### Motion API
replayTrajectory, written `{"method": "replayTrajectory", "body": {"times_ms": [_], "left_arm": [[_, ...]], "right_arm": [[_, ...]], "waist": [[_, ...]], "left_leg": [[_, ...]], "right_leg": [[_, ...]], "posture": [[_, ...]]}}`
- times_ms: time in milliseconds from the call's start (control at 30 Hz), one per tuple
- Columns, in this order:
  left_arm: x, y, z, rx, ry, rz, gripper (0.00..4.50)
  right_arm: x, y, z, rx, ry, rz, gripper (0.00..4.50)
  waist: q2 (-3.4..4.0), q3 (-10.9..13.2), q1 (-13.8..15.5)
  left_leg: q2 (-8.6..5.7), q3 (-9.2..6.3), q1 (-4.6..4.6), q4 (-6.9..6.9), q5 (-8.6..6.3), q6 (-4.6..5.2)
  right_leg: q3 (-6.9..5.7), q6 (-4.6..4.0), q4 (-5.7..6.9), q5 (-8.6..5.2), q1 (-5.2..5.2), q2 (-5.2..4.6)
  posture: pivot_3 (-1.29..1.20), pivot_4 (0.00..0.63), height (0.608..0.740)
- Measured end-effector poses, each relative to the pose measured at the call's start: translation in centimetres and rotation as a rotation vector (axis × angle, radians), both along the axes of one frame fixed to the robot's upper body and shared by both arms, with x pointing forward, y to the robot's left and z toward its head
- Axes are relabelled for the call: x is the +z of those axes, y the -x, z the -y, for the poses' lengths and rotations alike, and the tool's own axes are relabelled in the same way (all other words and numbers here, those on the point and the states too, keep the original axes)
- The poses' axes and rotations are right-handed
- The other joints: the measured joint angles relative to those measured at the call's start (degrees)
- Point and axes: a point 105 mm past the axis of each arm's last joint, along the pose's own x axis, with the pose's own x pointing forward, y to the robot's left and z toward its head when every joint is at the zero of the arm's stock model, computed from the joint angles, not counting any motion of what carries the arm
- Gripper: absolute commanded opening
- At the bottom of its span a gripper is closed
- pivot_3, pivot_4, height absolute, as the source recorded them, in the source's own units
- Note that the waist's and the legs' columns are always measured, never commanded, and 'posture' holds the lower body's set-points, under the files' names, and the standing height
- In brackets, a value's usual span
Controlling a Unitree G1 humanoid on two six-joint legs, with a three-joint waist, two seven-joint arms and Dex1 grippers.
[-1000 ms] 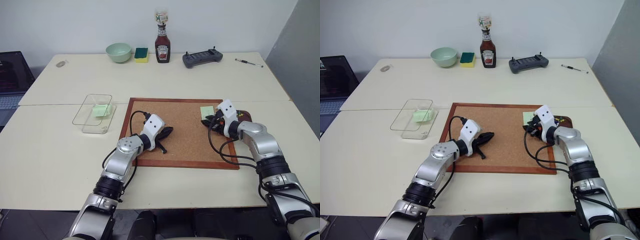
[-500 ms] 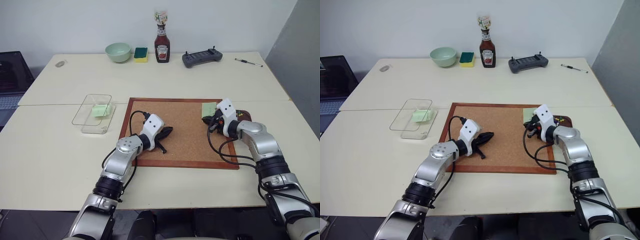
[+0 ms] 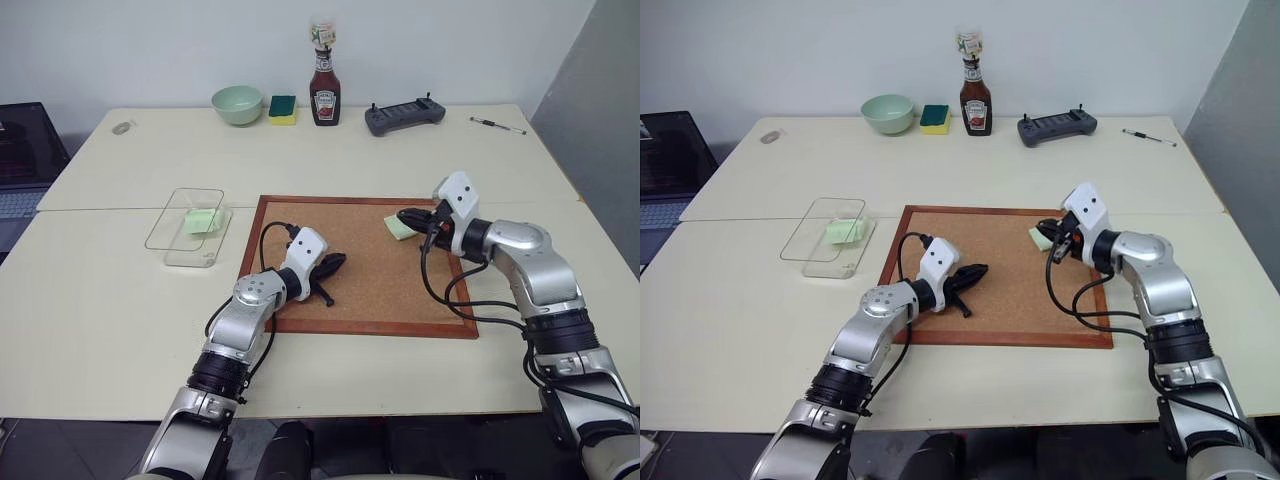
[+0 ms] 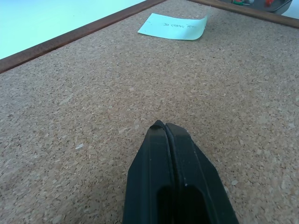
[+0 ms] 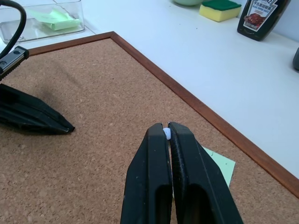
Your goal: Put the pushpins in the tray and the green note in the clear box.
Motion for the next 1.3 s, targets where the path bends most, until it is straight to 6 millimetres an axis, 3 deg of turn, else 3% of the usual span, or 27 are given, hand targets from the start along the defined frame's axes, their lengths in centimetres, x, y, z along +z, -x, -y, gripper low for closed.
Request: {"method": "replayTrajectory", "body": {"times_ms": [133, 367, 600, 900, 1167, 1200, 1300], "left_arm": [[0.0, 0.0, 0.0, 0.0, 0.0, 0.001, 0.0], [0.0, -0.1, -0.1, 0.005, 0.0, 0.004, 0.0], [0.3, -0.1, 0.0, -0.005, 0.001, 0.026, 0.0], [1.2, 0.0, -0.4, -0.018, -0.035, 0.038, 0.0], [4.1, 0.7, 0.0, -0.048, -0.013, 0.089, 0.0], [4.1, 0.9, 0.0, -0.051, -0.012, 0.085, 0.0], [3.9, 1.0, -0.1, -0.049, -0.012, 0.073, 0.0]], "right_arm": [[-0.3, 0.3, 1.8, -0.032, 0.039, -0.021, 0.04], [-0.6, -0.1, 6.8, -0.182, 0.12, -0.032, 0.04], [-2.4, -0.9, 10.4, -0.321, 0.247, -0.052, 0.04], [-3.3, -1.7, 11.7, -0.383, 0.321, -0.064, 0.04], [-3.5, -1.7, 11.9, -0.389, 0.324, -0.075, 0.04], [-3.5, -1.7, 11.9, -0.391, 0.326, -0.075, 0.49], [-3.6, -1.7, 12.1, -0.399, 0.326, -0.085, 1.06]], "waist": [[0.0, 0.0, 0.1], [0.0, 0.0, 0.1], [-0.01, 0.0, 0.1], [-0.07, 0.1, -0.1], [-0.18, 0.2, 0.0], [-0.18, 0.2, 0.0], [-0.19, 0.2, 0.0]], "left_leg": [[0.0, 0.0, 0.01, 0.0, 0.0, 0.0], [0.01, 0.03, 0.03, 0.0, 0.0, 0.0], [0.0, 0.04, 0.01, 0.01, 0.0, 0.0], [0.01, 0.04, -0.12, -0.02, 0.0, 0.0], [0.01, 0.04, -0.25, -0.04, 0.0, 0.0], [0.01, 0.04, -0.24, -0.04, 0.0, 0.0], [0.01, 0.04, -0.24, -0.04, 0.0, 0.0]], "right_leg": [[0.0, 0.0, 0.0, 0.0, 0.0, 0.0], [0.01, 0.0, 0.0, 0.0, 0.01, 0.0], [0.02, 0.0, 0.01, 0.0, 0.01, 0.0], [0.02, 0.0, -0.03, 0.0, -0.12, 0.0], [0.02, 0.0, -0.15, 0.0, -0.18, -0.01], [0.02, 0.0, -0.15, 0.0, -0.18, -0.01], [0.02, 0.0, -0.15, 0.0, -0.18, -0.01]], "posture": [[0.0, 0.15, 0.74], [0.0, 0.15, 0.74], [0.0, 0.15, 0.74], [0.0, 0.15, 0.74], [0.0, 0.15, 0.74], [0.0, 0.15, 0.74], [0.0, 0.15, 0.74]]}}
